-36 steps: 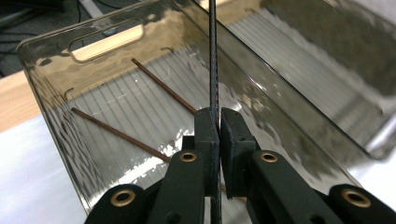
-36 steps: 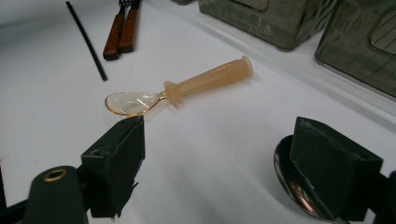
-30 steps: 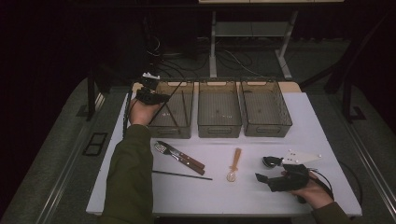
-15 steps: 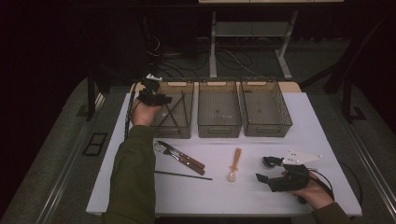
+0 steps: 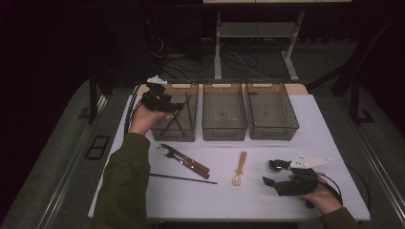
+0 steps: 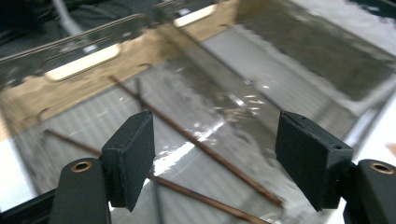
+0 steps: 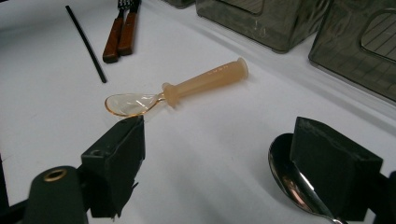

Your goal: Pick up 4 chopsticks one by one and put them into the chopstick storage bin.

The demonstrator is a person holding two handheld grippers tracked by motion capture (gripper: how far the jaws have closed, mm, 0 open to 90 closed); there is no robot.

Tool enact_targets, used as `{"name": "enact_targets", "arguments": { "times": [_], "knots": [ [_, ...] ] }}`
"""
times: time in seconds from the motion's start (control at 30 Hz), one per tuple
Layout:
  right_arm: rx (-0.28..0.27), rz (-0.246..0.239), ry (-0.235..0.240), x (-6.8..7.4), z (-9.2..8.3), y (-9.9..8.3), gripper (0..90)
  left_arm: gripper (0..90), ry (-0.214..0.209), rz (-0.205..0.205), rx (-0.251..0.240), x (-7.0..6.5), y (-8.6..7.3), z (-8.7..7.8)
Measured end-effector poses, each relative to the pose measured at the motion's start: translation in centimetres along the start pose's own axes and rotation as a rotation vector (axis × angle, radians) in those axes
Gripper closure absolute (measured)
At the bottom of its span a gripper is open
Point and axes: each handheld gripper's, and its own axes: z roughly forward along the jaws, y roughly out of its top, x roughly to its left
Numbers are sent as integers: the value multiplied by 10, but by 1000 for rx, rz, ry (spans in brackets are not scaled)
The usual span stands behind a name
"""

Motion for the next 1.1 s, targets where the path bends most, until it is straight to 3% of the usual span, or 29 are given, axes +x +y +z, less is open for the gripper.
{"name": "enact_targets", "arguments": {
  "times": [0.23, 0.37, 0.5, 0.73, 0.93, 1.1],
  "knots": [
    [-1, 1, -1, 0, 0, 0, 180, 225, -70, 86, 11, -23, -7, -10],
    [3, 1, -1, 0, 0, 0, 180, 212, -114, 102, 9, -37, -14, -17],
    [1, 2, -2, 0, 0, 0, 180, 202, -125, 136, 17, -50, -22, -24],
    [5, -1, -1, 1, 2, 0, 180, 202, -143, 160, 3, -69, -42, -37],
    [8, 1, -4, 0, 2, -1, 180, 255, -163, 179, -4, -82, -66, -46],
    [11, 2, -6, 0, 2, -1, 180, 393, -188, 197, -5, -93, -89, -48]
  ]
}}
